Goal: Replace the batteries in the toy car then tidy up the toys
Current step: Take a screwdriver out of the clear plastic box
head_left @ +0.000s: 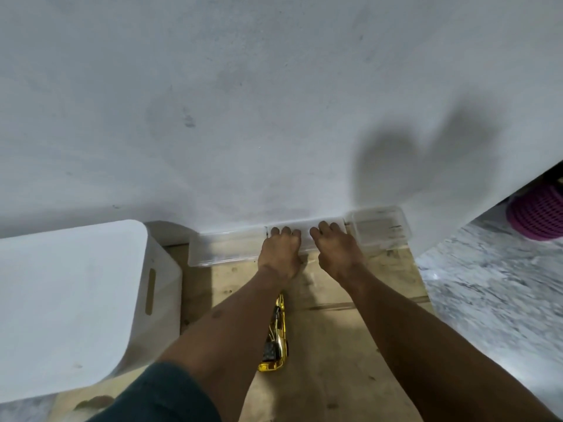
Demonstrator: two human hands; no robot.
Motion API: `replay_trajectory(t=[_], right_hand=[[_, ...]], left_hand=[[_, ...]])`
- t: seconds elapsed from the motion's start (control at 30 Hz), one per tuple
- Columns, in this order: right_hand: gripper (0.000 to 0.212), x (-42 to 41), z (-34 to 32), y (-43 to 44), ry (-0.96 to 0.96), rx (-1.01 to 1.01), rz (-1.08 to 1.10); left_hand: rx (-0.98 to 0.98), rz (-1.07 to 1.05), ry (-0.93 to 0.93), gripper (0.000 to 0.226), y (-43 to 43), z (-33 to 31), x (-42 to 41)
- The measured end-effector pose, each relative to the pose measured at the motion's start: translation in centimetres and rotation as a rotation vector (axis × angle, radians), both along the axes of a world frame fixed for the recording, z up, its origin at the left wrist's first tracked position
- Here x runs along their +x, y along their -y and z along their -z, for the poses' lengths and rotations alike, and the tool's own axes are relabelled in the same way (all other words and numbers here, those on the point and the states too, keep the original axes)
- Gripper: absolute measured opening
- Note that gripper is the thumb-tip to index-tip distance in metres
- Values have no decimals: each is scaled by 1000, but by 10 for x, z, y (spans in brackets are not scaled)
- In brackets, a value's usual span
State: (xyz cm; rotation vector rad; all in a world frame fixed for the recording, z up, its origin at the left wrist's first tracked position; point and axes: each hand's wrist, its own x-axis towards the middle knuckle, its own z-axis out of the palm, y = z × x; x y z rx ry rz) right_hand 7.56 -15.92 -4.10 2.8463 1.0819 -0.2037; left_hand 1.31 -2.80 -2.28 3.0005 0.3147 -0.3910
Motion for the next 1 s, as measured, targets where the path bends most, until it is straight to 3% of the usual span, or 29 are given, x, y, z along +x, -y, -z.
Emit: replay_trajectory(t=[0.27,0.43,0.6,0.7,0.8,1.0], right_hand=[[53,9,-6,2,2,-1,-37],[65,12,-13,16,74,111,-67],[26,9,-16,32,159,483,-123],[18,7,-9,36,109,587,-144],[17,9,1,32,64,554,-119],[59,26,15,-4,-105,248,2]], left_hand=[[0,42,28,48,-7,-9,7],[-24,16,39,42,-13,-26,15],[-262,-164,111,28,-31,-40,18],[-420,-275,205,8,-38,-43,20],[-503,-316,280,5,-41,-38,21],[-558,-358,332,11,-39,-27,18]])
